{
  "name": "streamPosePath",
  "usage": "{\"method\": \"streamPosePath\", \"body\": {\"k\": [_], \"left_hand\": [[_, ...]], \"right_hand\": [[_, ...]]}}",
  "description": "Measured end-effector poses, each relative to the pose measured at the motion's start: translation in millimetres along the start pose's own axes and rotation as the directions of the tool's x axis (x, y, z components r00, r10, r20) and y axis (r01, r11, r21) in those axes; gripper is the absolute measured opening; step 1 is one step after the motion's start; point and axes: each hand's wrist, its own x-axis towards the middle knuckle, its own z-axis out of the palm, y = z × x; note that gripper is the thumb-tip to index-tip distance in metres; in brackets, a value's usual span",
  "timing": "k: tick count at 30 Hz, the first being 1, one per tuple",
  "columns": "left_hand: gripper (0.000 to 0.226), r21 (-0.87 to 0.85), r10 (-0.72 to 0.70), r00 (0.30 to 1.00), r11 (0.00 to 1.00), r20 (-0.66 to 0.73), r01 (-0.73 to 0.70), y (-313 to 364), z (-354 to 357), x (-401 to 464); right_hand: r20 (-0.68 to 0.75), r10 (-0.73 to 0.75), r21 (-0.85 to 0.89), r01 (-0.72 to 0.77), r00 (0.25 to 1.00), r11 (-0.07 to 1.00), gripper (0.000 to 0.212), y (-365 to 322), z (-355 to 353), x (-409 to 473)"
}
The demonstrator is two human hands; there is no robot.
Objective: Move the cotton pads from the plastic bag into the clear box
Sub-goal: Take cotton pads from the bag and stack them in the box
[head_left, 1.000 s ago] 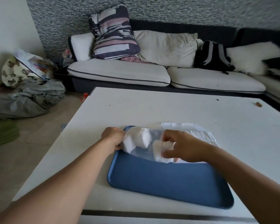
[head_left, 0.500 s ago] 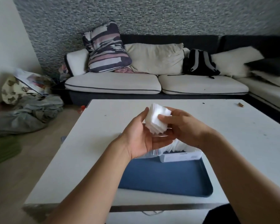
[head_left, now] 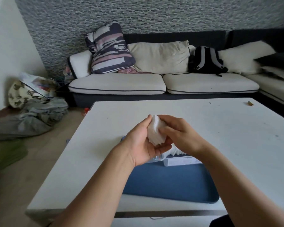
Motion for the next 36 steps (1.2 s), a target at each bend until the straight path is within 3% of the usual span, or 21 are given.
{"method": "streamPosePath", "body": {"k": [2, 5, 7, 9, 12, 15, 17, 22, 27, 31, 36], "left_hand": [[0.053, -0.059, 0.031, 0.999, 0.998, 0.009, -0.03, -2.9, -4.5, -1.1], [0.049, -0.1, 0.056, 0.998, 0.994, 0.035, -0.052, -1.5, -8.6, -0.4], [0.048, -0.081, 0.063, 0.997, 0.995, 0.037, -0.059, -2.0, -10.0, 0.6], [0.048, -0.068, 0.075, 0.996, 0.995, 0.041, -0.072, -2.5, -11.3, 2.9], [0.044, -0.043, 0.118, 0.992, 0.992, 0.053, -0.116, -2.9, -12.1, 4.9], [0.04, -0.021, 0.144, 0.987, 0.989, 0.068, -0.143, -3.8, -11.9, 7.0], [0.041, -0.042, 0.135, 0.988, 0.99, 0.071, -0.133, -4.3, -11.8, 8.8], [0.043, -0.068, 0.114, 0.989, 0.992, 0.095, -0.108, -1.5, -12.1, 8.6], [0.046, -0.061, 0.154, 0.985, 0.987, 0.084, -0.149, -1.6, -10.8, 7.2], [0.037, -0.03, 0.204, 0.977, 0.979, 0.057, -0.203, -5.2, -9.0, 5.8], [0.046, 0.0, 0.222, 0.973, 0.975, 0.063, -0.223, -5.1, -10.9, 8.0]], "right_hand": [[0.054, 0.055, 0.07, -0.059, 0.997, 0.996, 0.024, 3.3, 2.0, 2.4], [0.067, 0.084, 0.026, -0.086, 0.994, 0.996, 0.071, 10.8, 2.5, 6.2], [0.046, 0.035, -0.042, -0.034, 0.998, 0.999, 0.08, 15.4, 2.2, 6.4], [0.009, 0.042, -0.015, -0.042, 0.999, 0.999, 0.078, 18.4, -3.8, 7.3], [0.058, 0.03, 0.077, -0.034, 0.998, 0.996, 0.05, 16.6, -10.9, 8.9], [0.09, -0.011, -0.036, 0.014, 0.996, 0.999, 0.034, 15.3, -11.2, 10.2], [0.109, -0.004, -0.046, 0.009, 0.994, 0.999, 0.04, 16.7, -11.8, 10.7], [0.117, 0.049, -0.043, -0.044, 0.992, 0.998, 0.092, 21.0, -17.4, 16.5], [0.116, 0.014, -0.101, -0.002, 0.993, 0.995, 0.085, 15.6, -11.1, 20.5], [0.098, 0.0, -0.179, 0.018, 0.995, 0.984, 0.094, 12.4, -0.7, 18.9], [0.03, -0.037, -0.16, 0.041, 0.999, 0.986, 0.088, 7.1, 2.3, 19.3]]}}
